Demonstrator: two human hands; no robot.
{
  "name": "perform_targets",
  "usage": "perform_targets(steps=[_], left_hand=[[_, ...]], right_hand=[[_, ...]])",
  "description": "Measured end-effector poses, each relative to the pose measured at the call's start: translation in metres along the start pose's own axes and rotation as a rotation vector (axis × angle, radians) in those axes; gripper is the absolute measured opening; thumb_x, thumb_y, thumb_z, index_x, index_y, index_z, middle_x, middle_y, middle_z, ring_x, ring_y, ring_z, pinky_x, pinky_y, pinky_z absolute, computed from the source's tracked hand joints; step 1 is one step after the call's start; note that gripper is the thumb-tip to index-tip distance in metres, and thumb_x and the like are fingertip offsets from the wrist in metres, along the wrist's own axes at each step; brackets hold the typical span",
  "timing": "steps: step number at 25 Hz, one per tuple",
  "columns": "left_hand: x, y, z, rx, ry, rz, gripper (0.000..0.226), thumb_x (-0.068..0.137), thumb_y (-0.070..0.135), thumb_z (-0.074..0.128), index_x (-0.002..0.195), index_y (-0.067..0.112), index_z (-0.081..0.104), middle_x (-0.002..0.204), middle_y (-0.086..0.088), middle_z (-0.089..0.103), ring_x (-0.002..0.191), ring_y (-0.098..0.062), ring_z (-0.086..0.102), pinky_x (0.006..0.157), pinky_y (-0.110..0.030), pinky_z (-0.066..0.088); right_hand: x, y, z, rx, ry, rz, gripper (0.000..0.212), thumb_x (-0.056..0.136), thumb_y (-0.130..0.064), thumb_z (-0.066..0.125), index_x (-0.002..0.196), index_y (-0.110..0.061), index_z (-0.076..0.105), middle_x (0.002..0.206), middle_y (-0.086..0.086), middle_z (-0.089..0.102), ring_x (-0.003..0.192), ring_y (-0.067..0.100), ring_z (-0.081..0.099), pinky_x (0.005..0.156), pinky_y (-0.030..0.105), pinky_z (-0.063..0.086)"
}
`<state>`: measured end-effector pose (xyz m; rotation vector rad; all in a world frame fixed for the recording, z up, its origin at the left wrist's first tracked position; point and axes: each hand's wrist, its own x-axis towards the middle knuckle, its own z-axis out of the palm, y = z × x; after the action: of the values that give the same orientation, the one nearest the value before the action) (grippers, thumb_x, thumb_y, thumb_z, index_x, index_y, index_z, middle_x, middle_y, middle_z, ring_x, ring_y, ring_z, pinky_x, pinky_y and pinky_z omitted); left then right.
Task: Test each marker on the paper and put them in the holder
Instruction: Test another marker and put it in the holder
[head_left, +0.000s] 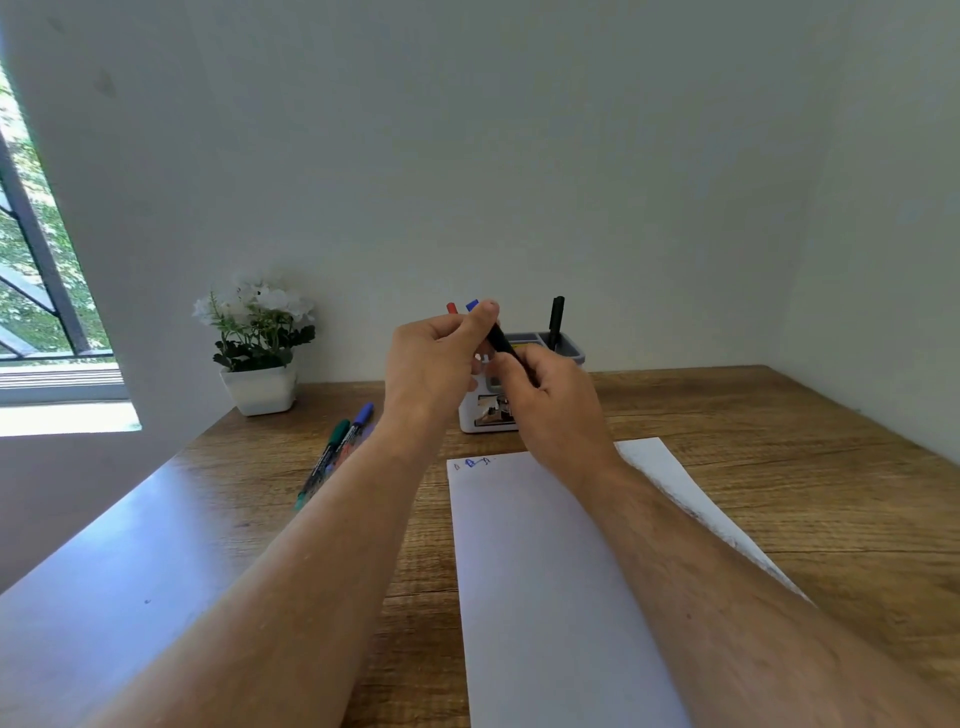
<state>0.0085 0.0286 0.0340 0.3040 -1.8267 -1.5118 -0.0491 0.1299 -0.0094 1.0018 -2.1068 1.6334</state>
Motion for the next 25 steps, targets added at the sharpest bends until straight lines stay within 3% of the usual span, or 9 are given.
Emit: perform_targets(steps=[4, 7, 11, 13, 18, 20, 22, 25], left_hand=[[0.001, -0.001, -0.001, -0.051, -0.011, -0.022, 0.029, 0.082, 0.047, 0.073, 0.068, 0.022, 0.076, 0.066, 0.005, 0.071, 0.054, -0.004, 0.057, 0.055, -0.024, 0.047], [0.001, -0.001, 0.000, -0.073, 0.008, -0.013, 0.026, 0.081, 0.045, 0.074, 0.071, 0.021, 0.077, 0.067, 0.004, 0.071, 0.054, -0.005, 0.056, 0.056, -0.024, 0.048], [0.004, 0.001, 0.000, -0.129, 0.044, -0.009, 0.027, 0.082, 0.042, 0.075, 0.073, 0.016, 0.075, 0.061, 0.006, 0.066, 0.053, -0.007, 0.053, 0.056, -0.023, 0.047], [0.005, 0.000, 0.000, -0.143, 0.060, 0.005, 0.028, 0.082, 0.041, 0.074, 0.075, 0.015, 0.076, 0.060, 0.006, 0.065, 0.052, -0.006, 0.052, 0.054, -0.021, 0.047], [0.009, 0.000, -0.008, -0.228, 0.131, -0.003, 0.018, 0.084, 0.029, 0.072, 0.079, 0.012, 0.076, 0.059, 0.002, 0.067, 0.048, -0.005, 0.055, 0.048, -0.018, 0.047], [0.011, 0.003, -0.014, -0.392, 0.138, -0.062, 0.012, 0.084, 0.019, 0.073, 0.080, 0.008, 0.073, 0.061, -0.002, 0.070, 0.051, -0.009, 0.062, 0.050, -0.018, 0.051], [0.011, 0.005, -0.017, -0.559, 0.096, -0.125, 0.008, 0.085, 0.011, 0.071, 0.086, 0.003, 0.070, 0.067, -0.008, 0.073, 0.059, -0.013, 0.069, 0.055, -0.020, 0.056], [0.007, 0.008, -0.015, -0.731, -0.024, -0.186, 0.006, 0.086, 0.001, 0.065, 0.091, -0.001, 0.067, 0.079, -0.015, 0.074, 0.068, -0.018, 0.073, 0.059, -0.020, 0.057]], right_hand=[[0.000, 0.000, -0.002, -0.075, 0.011, -0.025, 0.034, 0.102, -0.039, 0.043, 0.103, -0.019, 0.070, 0.078, -0.004, 0.069, 0.067, 0.011, 0.063, 0.056, 0.029, 0.054], [0.002, -0.001, -0.003, -0.123, 0.021, -0.058, 0.037, 0.102, -0.042, 0.042, 0.095, -0.019, 0.070, 0.073, -0.005, 0.068, 0.064, 0.010, 0.064, 0.053, 0.026, 0.053], [0.004, -0.002, -0.004, -0.174, 0.042, -0.075, 0.047, 0.100, -0.050, 0.041, 0.073, -0.019, 0.064, 0.054, -0.011, 0.055, 0.051, 0.001, 0.055, 0.041, 0.013, 0.037], [0.004, -0.003, -0.005, -0.177, 0.045, -0.075, 0.050, 0.097, -0.054, 0.040, 0.065, -0.021, 0.059, 0.051, -0.012, 0.051, 0.050, -0.002, 0.054, 0.039, 0.012, 0.035], [0.001, 0.003, -0.002, -0.215, -0.001, -0.011, 0.042, 0.099, -0.048, 0.044, 0.072, -0.021, 0.063, 0.059, -0.013, 0.056, 0.052, -0.003, 0.055, 0.040, 0.010, 0.034], [0.001, 0.003, -0.003, -0.128, 0.017, 0.024, 0.037, 0.100, -0.033, 0.045, 0.070, -0.017, 0.061, 0.060, -0.009, 0.055, 0.056, -0.008, 0.053, 0.044, 0.007, 0.036], [0.002, -0.001, -0.004, 0.039, 0.030, 0.049, 0.032, 0.093, -0.025, 0.042, 0.066, -0.014, 0.057, 0.062, -0.004, 0.052, 0.058, -0.004, 0.051, 0.048, 0.009, 0.038], [0.001, -0.007, -0.003, 0.257, 0.033, 0.054, 0.024, 0.082, -0.025, 0.038, 0.065, -0.014, 0.051, 0.064, -0.001, 0.050, 0.060, 0.011, 0.046, 0.054, 0.028, 0.037]])
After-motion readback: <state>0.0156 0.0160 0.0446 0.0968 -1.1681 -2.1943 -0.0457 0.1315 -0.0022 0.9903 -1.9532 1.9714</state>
